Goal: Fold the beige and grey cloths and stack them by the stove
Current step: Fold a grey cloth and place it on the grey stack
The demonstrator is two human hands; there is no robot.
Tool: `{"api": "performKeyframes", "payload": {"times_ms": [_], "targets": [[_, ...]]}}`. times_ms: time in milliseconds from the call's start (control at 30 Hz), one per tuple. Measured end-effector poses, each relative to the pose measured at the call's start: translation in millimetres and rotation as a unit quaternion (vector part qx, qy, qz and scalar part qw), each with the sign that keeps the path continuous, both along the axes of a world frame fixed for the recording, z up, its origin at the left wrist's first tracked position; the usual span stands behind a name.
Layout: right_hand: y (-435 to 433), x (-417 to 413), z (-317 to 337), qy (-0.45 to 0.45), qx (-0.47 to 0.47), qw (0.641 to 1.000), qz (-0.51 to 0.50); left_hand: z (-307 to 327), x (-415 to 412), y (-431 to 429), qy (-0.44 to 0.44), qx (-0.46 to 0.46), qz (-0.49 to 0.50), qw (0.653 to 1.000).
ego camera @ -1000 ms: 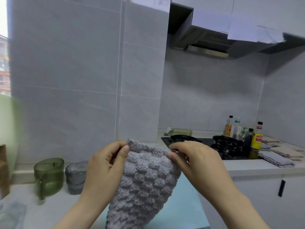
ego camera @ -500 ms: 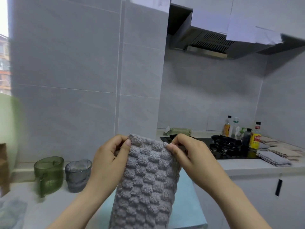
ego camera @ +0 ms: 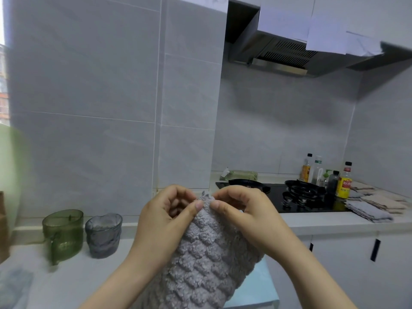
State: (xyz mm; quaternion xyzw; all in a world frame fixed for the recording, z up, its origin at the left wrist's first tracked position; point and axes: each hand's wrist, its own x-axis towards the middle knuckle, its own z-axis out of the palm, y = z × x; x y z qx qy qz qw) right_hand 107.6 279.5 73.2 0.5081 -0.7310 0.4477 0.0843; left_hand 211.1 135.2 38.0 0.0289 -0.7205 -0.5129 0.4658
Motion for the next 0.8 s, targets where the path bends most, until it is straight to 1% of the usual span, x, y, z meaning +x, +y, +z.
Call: {"api": "performKeyframes", "payload": {"times_ms": [100,233,300,433,533,800], "targets": [[0.3,-0.3,-0.6,-0.018,-0.009,1.0,0.012,-3.3,1.1,2.1,0.005,-0.004,-0.017,1.0],[-0.5,0.3,-3.2,-0.044,0.003,0.998,0.033,-6.4,1.6,4.4,0.009,0.009,-0.033,0.999],[-1.2,0.5,-3.7,-0.039,0.0,0.999,0.034,-7.1,2.0,5.7,0.01,0.018,-0.041,0.999],[-2.5,-0.9,-2.8,-0.006,-0.023,1.0,0.013,-11.8,4.6,7.2,-0.006,0.028,-0.053,0.998],[-2.5,-3.3,-3.6,0.014,-0.044,0.999,-0.011,-17.1,7.1,8.6,-0.024,0.014,-0.05,0.998],[1.7,-10.8,1.4,0.013,-0.094,0.993,-0.066,-40.5,13.0,-0.2,-0.093,-0.023,-0.049,0.994]]}}
